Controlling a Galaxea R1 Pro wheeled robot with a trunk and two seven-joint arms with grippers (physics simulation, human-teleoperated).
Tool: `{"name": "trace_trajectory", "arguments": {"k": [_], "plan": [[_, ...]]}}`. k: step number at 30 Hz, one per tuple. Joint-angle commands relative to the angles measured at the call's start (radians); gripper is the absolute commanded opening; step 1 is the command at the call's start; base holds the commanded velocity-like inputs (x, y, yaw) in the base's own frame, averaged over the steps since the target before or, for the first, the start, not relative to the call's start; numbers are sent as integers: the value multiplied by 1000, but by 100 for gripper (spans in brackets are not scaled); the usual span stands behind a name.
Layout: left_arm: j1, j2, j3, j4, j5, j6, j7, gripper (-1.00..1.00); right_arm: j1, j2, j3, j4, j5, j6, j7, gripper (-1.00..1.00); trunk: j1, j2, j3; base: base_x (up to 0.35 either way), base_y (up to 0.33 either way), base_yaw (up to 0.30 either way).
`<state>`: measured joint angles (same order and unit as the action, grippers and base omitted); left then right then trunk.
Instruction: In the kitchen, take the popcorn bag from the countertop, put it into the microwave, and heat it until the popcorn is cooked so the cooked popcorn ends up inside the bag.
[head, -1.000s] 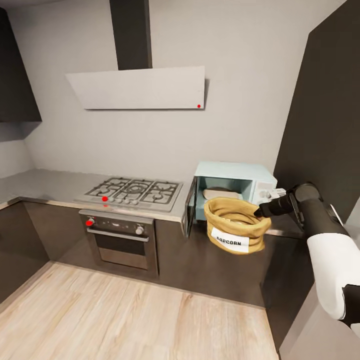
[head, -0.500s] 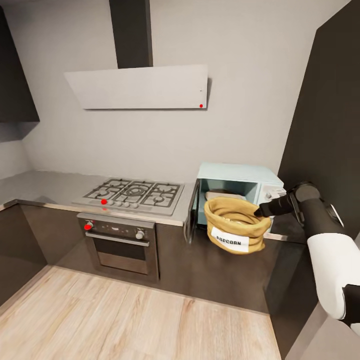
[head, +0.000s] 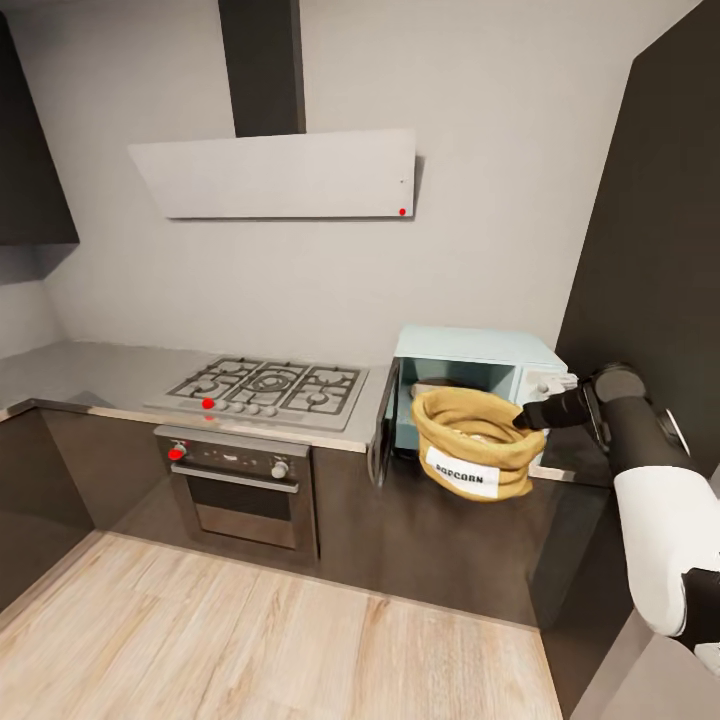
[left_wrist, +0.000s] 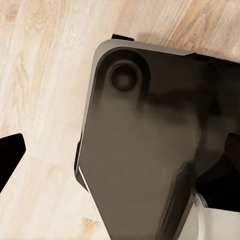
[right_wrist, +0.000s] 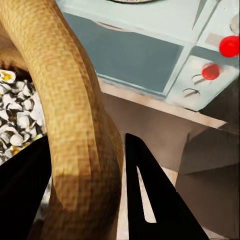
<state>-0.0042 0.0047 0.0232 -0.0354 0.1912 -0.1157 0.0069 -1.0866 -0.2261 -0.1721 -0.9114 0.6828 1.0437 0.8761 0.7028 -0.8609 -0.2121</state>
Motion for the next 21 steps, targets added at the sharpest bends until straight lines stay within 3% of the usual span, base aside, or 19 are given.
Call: {"name": "trace_trajectory", "arguments": {"k": [1,4,6,11,14,17,21], "plan": [[0,0,1,0,4,-2,1,100,-1,3,-2,-1,7,3,-23,-100,0,-1,-1,0,0,0],[0,0,2,0,4,-2,1,100,-1,24,-14,-2,7,3,-91,-100,0,-1,-1,0,0,0],[0,0,2,0,4,-2,1,100,-1,66,-39,-13,9,3,-134,-100,0,-1,-1,0,0,0],[0,0,1,0,4,-2,1,100,-1,170,-177,-58,9,3,-279,-100,0,-1,-1,0,0,0],[0,0,2,0,4,-2,1,100,-1,219,-218,-62,9,3,-361,-100,0,-1,-1,0,0,0],[0,0,2,0,4,-2,1,100,-1,243,-301,-63,9,3,-473,-100,0,-1,-1,0,0,0],[0,0,2,0,4,-2,1,100,-1,246,-332,-63,9,3,-575,-100,0,-1,-1,0,0,0]]}}
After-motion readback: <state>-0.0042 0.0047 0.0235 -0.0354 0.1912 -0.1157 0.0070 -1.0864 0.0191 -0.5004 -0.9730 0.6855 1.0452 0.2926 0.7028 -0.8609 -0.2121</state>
